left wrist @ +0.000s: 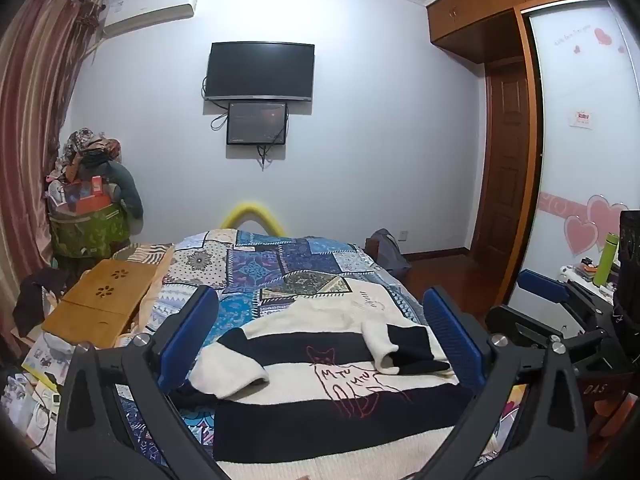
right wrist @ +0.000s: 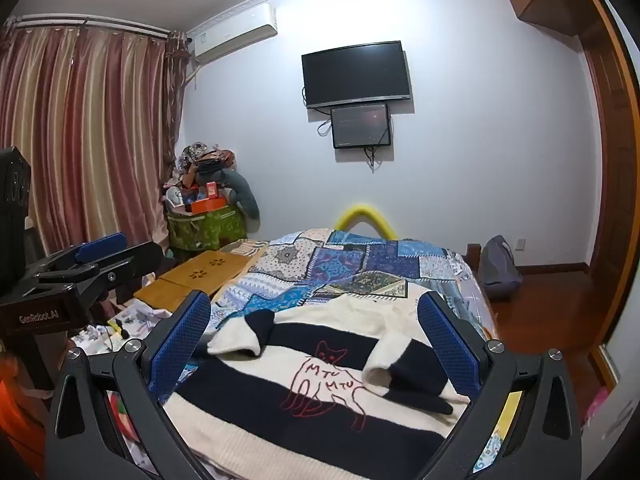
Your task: Fold small clothes
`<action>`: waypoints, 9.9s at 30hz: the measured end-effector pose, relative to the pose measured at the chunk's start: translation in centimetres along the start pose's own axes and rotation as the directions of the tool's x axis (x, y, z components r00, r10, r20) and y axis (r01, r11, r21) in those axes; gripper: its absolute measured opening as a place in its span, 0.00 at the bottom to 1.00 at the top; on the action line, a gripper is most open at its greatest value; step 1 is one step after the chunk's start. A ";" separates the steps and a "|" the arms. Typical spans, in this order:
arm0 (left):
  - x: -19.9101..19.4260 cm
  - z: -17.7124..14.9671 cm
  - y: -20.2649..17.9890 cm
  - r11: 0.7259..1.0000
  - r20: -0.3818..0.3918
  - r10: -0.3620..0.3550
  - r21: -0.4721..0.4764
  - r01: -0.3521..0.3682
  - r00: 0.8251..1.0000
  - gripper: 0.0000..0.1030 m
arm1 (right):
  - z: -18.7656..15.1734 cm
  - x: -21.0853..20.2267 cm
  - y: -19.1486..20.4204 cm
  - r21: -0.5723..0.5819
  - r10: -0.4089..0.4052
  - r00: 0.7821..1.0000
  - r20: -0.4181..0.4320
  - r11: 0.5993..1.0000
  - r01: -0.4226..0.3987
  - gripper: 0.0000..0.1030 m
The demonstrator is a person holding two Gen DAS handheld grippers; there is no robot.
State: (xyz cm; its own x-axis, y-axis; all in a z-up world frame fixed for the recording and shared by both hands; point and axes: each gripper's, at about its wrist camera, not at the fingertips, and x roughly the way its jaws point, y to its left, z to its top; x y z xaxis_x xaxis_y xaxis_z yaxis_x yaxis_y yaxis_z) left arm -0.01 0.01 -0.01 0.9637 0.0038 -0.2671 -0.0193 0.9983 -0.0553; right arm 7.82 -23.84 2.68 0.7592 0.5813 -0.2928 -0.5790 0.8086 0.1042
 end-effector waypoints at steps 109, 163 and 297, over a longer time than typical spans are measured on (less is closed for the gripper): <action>8.6 0.1 3.1 1.000 -0.148 -0.011 -0.020 0.008 0.989 1.00 | -0.3 5.6 -4.0 0.019 -0.052 0.991 -0.122 0.998 0.055 1.00; 45.8 -9.0 21.0 0.995 -0.735 0.025 -0.048 -0.090 0.678 0.21 | -0.7 40.6 -12.1 -0.056 0.048 0.756 -0.653 0.992 -0.112 0.46; 29.0 -6.3 10.9 0.997 -0.596 0.060 -0.005 -0.079 0.801 0.58 | 0.9 13.7 -21.2 0.113 -0.101 0.921 -0.375 0.982 0.154 0.48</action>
State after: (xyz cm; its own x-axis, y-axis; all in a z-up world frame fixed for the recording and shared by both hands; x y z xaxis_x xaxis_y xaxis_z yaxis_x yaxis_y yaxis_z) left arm 26.08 10.62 -14.43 0.6121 0.0281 -0.7903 -0.0964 0.9946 -0.0393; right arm 30.78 -32.98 -2.67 0.6466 0.4197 -0.6371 -0.4176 0.8936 0.1649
